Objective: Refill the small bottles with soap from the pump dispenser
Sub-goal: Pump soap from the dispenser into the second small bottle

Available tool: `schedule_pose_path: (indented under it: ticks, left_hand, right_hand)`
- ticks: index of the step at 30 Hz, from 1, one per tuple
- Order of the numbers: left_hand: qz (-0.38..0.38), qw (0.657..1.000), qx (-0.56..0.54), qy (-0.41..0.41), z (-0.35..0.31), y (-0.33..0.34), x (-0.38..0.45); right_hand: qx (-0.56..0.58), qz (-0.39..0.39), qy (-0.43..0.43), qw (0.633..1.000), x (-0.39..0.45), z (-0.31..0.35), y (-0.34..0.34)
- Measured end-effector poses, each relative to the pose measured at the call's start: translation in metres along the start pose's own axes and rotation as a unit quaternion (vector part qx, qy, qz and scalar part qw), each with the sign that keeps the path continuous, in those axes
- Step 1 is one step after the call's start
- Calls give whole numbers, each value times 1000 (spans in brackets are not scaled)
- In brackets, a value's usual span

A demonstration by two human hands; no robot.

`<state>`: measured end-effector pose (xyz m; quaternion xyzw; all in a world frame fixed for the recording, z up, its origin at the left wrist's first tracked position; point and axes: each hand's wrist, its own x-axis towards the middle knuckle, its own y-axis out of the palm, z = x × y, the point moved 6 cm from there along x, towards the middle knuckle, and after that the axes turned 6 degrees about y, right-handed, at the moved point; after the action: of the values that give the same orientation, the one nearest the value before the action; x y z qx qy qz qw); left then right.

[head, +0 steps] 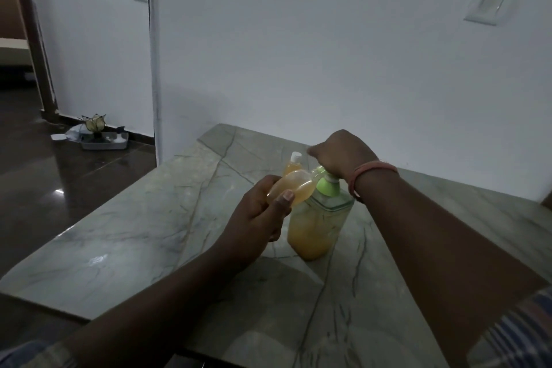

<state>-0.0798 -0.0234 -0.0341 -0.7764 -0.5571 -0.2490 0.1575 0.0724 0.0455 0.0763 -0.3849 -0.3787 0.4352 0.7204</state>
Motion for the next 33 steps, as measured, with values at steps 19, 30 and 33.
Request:
schedule_pose_path:
  ticks: [19,30,33]
  left_hand:
    - [5,1000,-6,-6,1,1,0]
    - [1,1000,-22,-14,1,3,0]
    - [2,1000,-11,-11,2,1,1]
  right_hand:
    - [-29,7,-12,999,2,5,-2]
    - [-43,18,-34,998,0,6,-5]
    - [-15,3,-9,1000,2,1,1]
